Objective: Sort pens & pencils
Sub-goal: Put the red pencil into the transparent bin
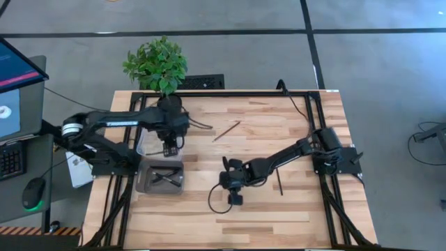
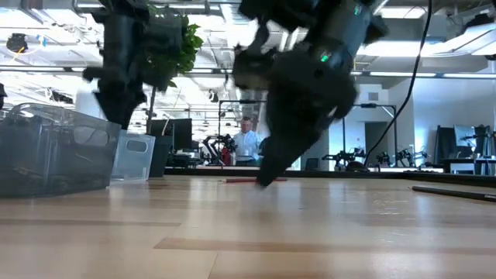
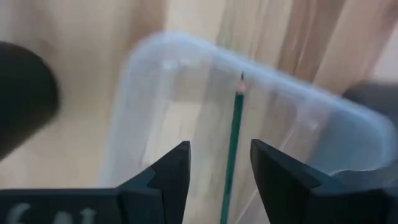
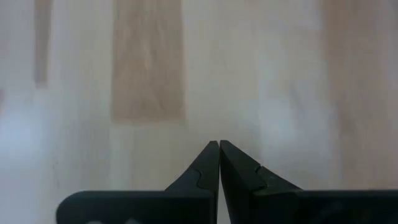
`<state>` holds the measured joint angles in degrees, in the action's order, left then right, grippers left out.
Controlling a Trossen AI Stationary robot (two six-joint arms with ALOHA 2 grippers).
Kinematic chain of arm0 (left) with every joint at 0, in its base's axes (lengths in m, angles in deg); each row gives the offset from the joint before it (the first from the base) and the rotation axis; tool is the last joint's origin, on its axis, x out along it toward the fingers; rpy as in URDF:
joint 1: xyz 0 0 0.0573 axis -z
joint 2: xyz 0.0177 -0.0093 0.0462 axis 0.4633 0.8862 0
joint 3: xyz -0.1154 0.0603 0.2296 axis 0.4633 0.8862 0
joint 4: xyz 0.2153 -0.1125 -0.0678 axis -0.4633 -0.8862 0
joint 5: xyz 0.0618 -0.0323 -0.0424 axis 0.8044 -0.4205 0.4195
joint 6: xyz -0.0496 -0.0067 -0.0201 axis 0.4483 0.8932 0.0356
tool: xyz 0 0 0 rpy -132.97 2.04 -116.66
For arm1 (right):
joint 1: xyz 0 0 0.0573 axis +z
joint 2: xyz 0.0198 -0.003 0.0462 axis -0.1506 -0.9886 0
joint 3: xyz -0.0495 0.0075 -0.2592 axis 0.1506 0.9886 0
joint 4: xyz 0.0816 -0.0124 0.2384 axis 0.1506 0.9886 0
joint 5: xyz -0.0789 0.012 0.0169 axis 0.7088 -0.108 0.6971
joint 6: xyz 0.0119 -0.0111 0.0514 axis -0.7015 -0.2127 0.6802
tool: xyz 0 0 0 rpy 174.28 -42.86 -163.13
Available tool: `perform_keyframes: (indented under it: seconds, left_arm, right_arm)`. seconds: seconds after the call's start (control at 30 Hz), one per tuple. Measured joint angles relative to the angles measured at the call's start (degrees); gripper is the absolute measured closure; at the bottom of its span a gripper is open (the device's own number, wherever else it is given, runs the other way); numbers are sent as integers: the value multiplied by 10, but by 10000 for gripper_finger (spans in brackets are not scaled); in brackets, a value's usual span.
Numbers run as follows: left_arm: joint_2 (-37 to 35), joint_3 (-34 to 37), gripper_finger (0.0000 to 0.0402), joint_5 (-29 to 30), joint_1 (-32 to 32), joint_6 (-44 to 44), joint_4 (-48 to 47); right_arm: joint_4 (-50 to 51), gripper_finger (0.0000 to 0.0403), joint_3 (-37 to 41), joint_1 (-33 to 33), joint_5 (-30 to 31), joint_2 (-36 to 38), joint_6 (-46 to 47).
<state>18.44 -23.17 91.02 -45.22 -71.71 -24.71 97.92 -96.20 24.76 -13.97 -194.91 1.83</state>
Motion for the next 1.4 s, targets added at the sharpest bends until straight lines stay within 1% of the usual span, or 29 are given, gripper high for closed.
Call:
perform_keyframes:
  seconds: [0.1, 0.17, 0.23, 0.4, 0.47, 0.53, 0.6, 0.7, 0.8, 0.9, 0.97, 1.03, 1.1, 1.17, 1.33, 1.4]
  left_arm:
    - [-43, -5, 241, -3, 0, 57, 64]
    - [-62, -6, 241, -6, 1, 109, 112]
    - [-72, -6, 241, -11, 2, 133, 150]
    - [-76, -6, 241, -15, 20, 93, 217]
    - [-75, -6, 241, -15, 26, 85, 246]
    - [-75, -6, 241, -14, 32, 83, 277]
    - [-75, -6, 241, -15, 38, 80, 301]
    - [-75, -5, 241, -18, 40, 65, 316]
    - [-75, -5, 241, -19, 42, 50, 326]
    - [-75, -5, 241, -15, 42, 62, 350]
    - [-63, -5, 241, -4, 44, 75, 376]
    - [-45, -5, 241, 18, 53, 78, 388]
    - [-13, -5, 241, 51, 65, 79, 424]
    - [24, -5, 241, 76, 74, 79, 439]
    - [102, -5, 241, 82, 80, 83, 489]
    - [127, -5, 241, 95, 77, 91, 509]
  right_arm:
    - [43, 365, -1, -16, 14, 39, -28]
    - [73, 365, -2, -31, 29, 54, -56]
    - [105, 365, 0, -49, 42, 69, -94]
    - [119, 365, 7, -114, 46, 103, -197]
    - [145, 365, 13, -147, 46, 116, -221]
    - [130, 365, 17, -180, 45, 126, -246]
    - [138, 365, 27, -210, 42, 139, -274]
    - [132, 365, 41, -253, 10, 151, -313]
    - [132, 365, 52, -292, -42, 164, -350]
    - [143, 365, 55, -326, -85, 171, -384]
    - [128, 365, 53, -341, -103, 173, -409]
    - [126, 365, 54, -354, -107, 173, -422]
    - [119, 365, 54, -365, -108, 172, -438]
    - [118, 365, 53, -370, -108, 172, -456]
    - [117, 363, 53, -371, -109, 172, -492]
    - [117, 357, 53, -371, -111, 172, -505]
